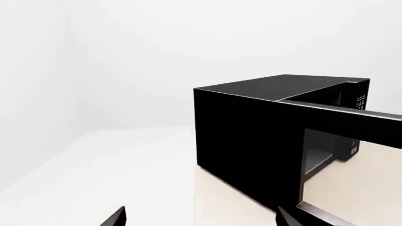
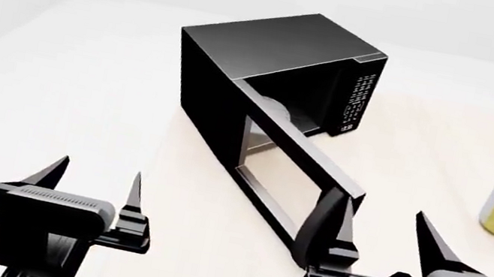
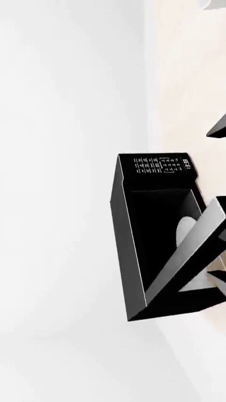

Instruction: Close the microwave.

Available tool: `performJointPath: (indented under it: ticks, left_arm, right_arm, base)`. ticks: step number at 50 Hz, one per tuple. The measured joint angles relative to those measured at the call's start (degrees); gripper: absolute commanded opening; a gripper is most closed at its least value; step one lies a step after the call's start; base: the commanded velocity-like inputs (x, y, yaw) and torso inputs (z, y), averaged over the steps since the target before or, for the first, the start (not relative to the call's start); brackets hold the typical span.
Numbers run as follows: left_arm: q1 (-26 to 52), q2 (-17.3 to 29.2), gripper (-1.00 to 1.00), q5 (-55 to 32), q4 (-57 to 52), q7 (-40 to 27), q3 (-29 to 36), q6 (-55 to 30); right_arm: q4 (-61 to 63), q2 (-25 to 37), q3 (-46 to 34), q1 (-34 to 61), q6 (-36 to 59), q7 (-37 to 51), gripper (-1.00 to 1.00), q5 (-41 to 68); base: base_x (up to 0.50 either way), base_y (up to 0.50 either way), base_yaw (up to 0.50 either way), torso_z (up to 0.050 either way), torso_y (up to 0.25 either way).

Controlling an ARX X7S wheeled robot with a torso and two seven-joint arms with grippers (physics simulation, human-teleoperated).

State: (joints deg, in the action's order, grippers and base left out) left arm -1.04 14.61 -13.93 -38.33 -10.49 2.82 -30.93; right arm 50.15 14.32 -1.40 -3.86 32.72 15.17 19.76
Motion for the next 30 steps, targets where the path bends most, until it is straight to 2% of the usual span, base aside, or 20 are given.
performJointPath:
  ticks: [4,10,22,30]
  left_arm:
    - [0.04,0.09,1.00,-0.08,0.11,-0.12,0.08,0.10]
    - [0.15,0.24,1.00,-0.20,0.28,-0.33,0.15,0.18]
    - [0.23,0.52,1.00,-0.54,0.40,-0.87,0.14,0.13]
    - [0.19,0.74,1.00,-0.92,0.32,-1.17,-0.02,0.03]
  right_arm:
    - [1.77,0.33,0.61,0.60,1.68,0.97,1.00,0.63]
    - [5.18,2.30,1.85,3.44,6.34,5.35,1.00,4.56]
    - [8.40,22.56,-7.39,15.44,0.87,30.51,1.00,25.73]
    - [8.87,31.04,-13.20,24.74,-1.73,40.74,1.00,36.65]
  base:
    - [0.44,0.00,0.00,0.000,0.000]
    - [0.00,0.00,0.00,0.000,0.003]
    - [0.00,0.00,0.00,0.000,0.000]
    - [0.00,0.00,0.00,0.000,0.000]
